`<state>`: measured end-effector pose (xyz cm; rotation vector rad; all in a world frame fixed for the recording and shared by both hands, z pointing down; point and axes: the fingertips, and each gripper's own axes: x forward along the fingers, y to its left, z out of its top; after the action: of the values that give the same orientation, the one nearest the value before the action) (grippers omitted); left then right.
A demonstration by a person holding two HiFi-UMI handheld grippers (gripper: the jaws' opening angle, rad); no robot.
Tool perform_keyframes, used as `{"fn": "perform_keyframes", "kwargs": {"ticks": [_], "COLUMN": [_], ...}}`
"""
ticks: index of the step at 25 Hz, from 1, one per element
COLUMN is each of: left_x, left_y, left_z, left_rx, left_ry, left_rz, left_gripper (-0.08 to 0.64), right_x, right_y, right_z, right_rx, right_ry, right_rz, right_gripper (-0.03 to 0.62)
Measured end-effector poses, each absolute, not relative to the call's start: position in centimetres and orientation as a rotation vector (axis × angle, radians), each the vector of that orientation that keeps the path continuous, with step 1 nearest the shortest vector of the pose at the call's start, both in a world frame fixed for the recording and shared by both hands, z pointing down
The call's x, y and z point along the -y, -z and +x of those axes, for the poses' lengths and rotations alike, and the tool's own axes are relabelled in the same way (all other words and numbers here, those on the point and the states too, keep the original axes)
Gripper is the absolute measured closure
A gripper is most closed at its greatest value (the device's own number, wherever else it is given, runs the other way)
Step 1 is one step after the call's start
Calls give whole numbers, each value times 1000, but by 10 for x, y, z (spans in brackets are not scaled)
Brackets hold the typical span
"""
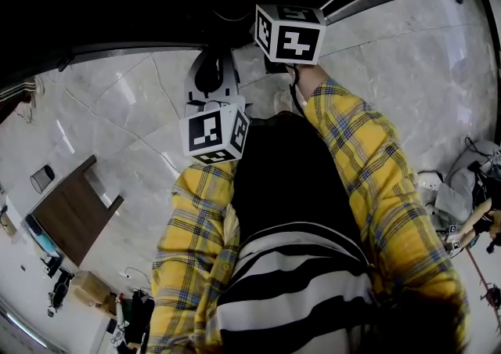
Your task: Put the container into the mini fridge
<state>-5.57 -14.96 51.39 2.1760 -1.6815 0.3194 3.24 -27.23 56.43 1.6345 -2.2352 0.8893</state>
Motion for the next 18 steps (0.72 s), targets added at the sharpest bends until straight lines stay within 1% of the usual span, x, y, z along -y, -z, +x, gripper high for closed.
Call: {"fn": "perform_keyframes", "kwargs": {"ticks": [3,4,13,18], "left_x": [150,150,150,152], "left_y": [-510,-510,-496,-488], "left_z": [-56,-56,-49,-53], "left_rx": [1684,1686,1688,1695], "left_ry": [-317,-315,-265,-225], "left_rz": [2175,2176,2176,2156], "left_gripper": [520,520,520,521], "right_x": [266,264,237,220], "right_y": [-559,-557,-544,-534], "right_z": [35,36,65,75], "right_rx": [2256,2264,2245,2266], "right_ry": [-867,-859,-844,-800], "right_rz": [1624,1623,1670,1633], "right_gripper": [501,495,499,513]}}
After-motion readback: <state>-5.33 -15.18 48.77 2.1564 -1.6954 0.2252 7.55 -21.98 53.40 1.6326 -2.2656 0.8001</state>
